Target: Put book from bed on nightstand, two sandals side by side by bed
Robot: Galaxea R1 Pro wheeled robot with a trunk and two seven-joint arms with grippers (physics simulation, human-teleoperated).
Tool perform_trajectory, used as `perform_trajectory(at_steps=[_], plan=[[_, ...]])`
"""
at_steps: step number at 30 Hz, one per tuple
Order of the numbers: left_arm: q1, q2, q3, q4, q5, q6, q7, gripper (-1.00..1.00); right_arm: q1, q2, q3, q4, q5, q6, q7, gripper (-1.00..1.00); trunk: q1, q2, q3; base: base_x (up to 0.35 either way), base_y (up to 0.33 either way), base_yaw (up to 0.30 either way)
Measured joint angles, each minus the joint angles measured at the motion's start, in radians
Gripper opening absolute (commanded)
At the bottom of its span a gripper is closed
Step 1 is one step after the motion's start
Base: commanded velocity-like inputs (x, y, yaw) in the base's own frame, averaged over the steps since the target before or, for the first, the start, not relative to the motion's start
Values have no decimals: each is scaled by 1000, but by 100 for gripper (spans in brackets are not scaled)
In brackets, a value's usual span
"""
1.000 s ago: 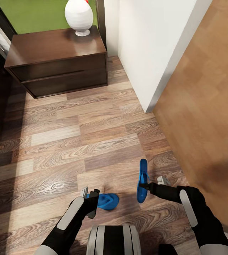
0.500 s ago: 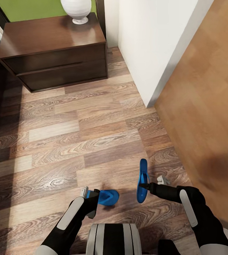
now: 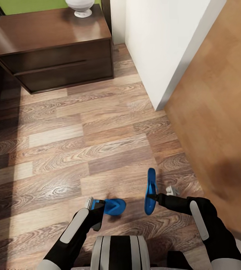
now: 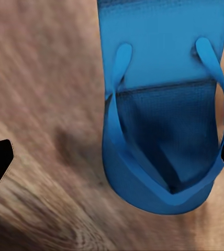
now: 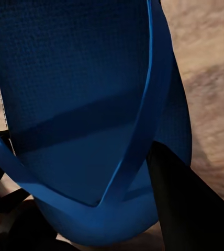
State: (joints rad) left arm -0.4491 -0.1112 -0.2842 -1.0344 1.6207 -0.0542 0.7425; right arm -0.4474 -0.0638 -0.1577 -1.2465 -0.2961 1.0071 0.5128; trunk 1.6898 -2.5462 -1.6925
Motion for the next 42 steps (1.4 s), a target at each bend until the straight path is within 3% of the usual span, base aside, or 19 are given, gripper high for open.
perform_trajectory(at_steps=[2,42], plan=[[0,0,0,0,0,0,0,100,0,0,0,0,0,0,0,-100,1,0,-8,0,0,0],[0,1,-2,0,5,53,-54,100,0,1,2,0,-2,0,0,-100,1,-1,-8,27,16,0]])
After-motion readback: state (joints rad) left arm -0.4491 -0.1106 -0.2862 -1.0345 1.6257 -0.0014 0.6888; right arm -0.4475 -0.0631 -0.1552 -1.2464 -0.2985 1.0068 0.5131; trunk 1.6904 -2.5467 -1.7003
